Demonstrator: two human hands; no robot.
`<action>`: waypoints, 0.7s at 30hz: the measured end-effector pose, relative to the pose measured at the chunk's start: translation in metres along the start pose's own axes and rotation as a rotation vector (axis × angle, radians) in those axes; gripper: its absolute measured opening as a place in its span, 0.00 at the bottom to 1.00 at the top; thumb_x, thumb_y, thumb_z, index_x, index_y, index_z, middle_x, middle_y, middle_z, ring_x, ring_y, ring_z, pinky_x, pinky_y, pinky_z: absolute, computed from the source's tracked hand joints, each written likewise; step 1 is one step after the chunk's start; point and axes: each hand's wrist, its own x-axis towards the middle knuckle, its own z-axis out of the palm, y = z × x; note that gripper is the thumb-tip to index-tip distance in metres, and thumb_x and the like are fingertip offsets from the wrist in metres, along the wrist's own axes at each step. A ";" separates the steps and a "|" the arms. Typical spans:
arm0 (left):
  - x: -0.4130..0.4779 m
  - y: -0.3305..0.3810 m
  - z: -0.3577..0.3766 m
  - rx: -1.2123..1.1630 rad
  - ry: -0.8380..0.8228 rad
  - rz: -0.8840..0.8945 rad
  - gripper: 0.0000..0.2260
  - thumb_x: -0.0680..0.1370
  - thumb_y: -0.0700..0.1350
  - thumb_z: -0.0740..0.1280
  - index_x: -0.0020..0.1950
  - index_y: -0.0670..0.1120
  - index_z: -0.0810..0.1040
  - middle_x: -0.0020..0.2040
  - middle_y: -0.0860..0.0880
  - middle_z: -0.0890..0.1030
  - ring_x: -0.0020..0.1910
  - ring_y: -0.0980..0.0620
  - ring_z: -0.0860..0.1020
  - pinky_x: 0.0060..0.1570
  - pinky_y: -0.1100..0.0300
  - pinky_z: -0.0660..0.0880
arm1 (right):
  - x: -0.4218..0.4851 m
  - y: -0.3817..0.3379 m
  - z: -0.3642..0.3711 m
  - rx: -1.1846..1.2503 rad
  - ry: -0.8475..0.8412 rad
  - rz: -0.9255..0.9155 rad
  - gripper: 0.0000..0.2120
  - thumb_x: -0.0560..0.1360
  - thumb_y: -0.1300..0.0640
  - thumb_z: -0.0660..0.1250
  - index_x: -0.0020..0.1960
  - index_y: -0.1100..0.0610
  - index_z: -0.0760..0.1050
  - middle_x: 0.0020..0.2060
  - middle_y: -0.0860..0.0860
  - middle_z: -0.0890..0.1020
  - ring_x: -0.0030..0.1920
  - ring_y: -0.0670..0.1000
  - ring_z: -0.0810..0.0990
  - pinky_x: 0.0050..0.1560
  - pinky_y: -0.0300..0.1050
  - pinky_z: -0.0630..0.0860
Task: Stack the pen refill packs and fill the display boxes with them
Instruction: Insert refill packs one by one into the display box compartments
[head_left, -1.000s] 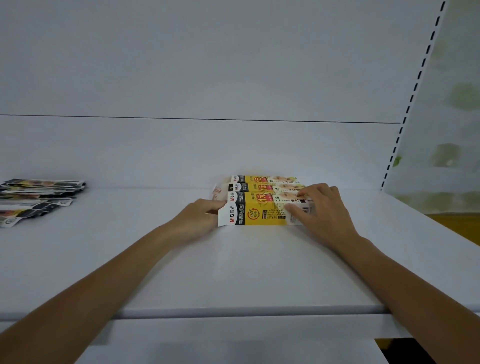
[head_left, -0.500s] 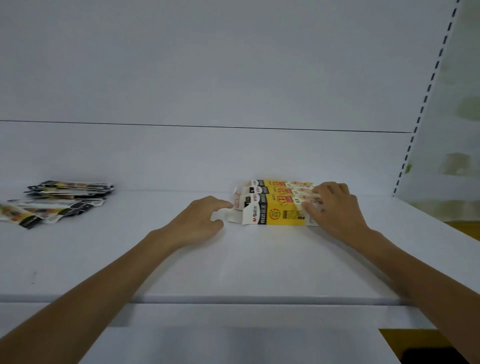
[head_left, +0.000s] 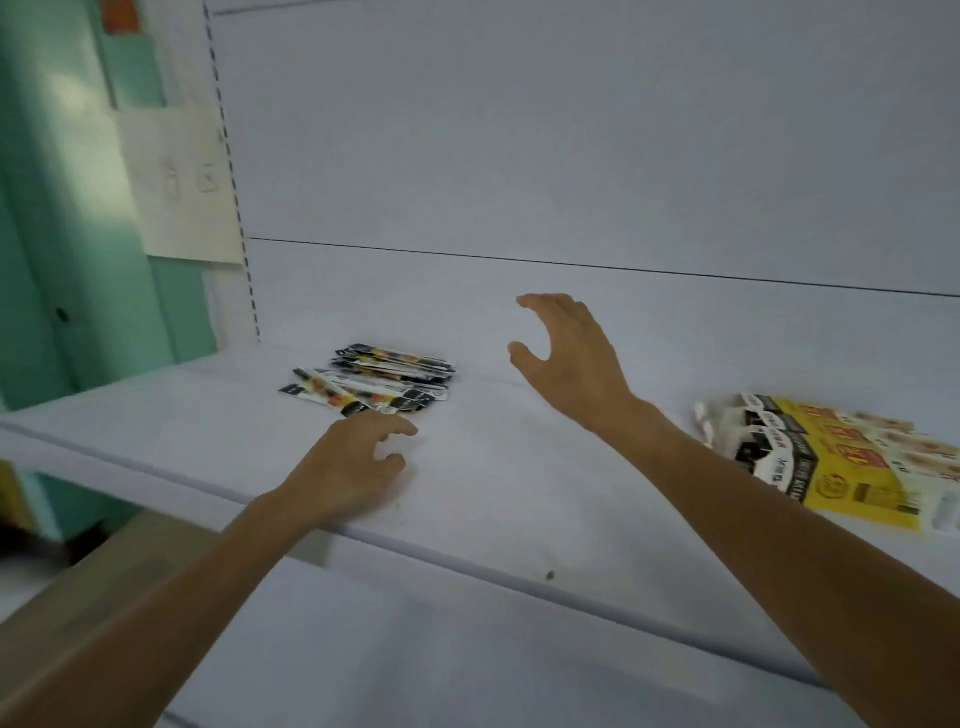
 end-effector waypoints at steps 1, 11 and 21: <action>-0.001 -0.017 -0.009 0.002 0.006 -0.030 0.14 0.76 0.40 0.63 0.61 0.51 0.75 0.64 0.52 0.74 0.54 0.58 0.70 0.54 0.67 0.64 | 0.006 -0.012 0.015 0.018 -0.024 -0.013 0.22 0.76 0.54 0.63 0.69 0.55 0.65 0.66 0.49 0.69 0.65 0.50 0.66 0.59 0.42 0.65; 0.043 -0.159 -0.078 0.042 -0.007 0.004 0.14 0.76 0.39 0.64 0.61 0.48 0.76 0.60 0.48 0.76 0.57 0.52 0.73 0.51 0.66 0.63 | 0.042 -0.073 0.145 -0.016 -0.401 0.208 0.13 0.73 0.50 0.66 0.55 0.54 0.72 0.47 0.48 0.76 0.49 0.50 0.74 0.44 0.43 0.68; 0.100 -0.178 -0.069 0.129 -0.092 0.214 0.16 0.76 0.45 0.64 0.63 0.51 0.74 0.61 0.52 0.74 0.60 0.51 0.70 0.60 0.56 0.67 | 0.047 -0.057 0.156 -0.131 -0.485 0.381 0.08 0.71 0.55 0.69 0.49 0.54 0.77 0.49 0.48 0.79 0.49 0.50 0.77 0.46 0.43 0.71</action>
